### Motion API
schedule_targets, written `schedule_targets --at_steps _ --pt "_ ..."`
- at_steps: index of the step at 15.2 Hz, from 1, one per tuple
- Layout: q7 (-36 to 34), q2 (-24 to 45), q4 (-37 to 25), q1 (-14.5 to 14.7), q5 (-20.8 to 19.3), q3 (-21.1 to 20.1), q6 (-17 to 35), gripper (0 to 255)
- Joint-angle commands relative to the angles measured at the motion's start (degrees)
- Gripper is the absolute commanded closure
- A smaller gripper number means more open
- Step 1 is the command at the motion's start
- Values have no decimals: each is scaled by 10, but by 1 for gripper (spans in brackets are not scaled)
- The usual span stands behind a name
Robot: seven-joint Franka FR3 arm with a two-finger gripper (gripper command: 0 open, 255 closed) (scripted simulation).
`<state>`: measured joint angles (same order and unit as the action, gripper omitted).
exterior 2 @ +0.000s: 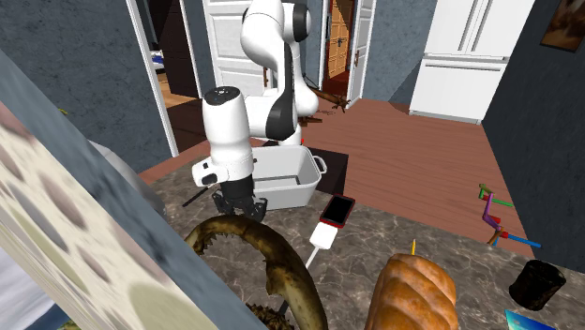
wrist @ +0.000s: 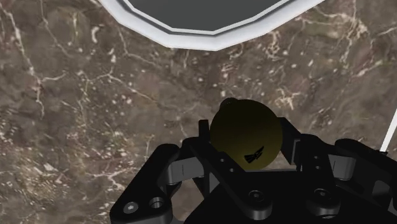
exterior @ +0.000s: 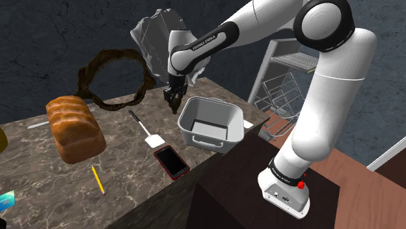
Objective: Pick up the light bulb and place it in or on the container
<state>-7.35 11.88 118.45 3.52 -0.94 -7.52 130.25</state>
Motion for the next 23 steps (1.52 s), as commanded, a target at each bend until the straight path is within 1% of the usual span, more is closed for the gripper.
schedule_targets --at_steps 1,8,23 --pt "0 0 0 0 0 0 0 255" --pt "0 0 0 0 0 0 0 255" --pt "5 -54 -52 -2 9 -2 -106 255"
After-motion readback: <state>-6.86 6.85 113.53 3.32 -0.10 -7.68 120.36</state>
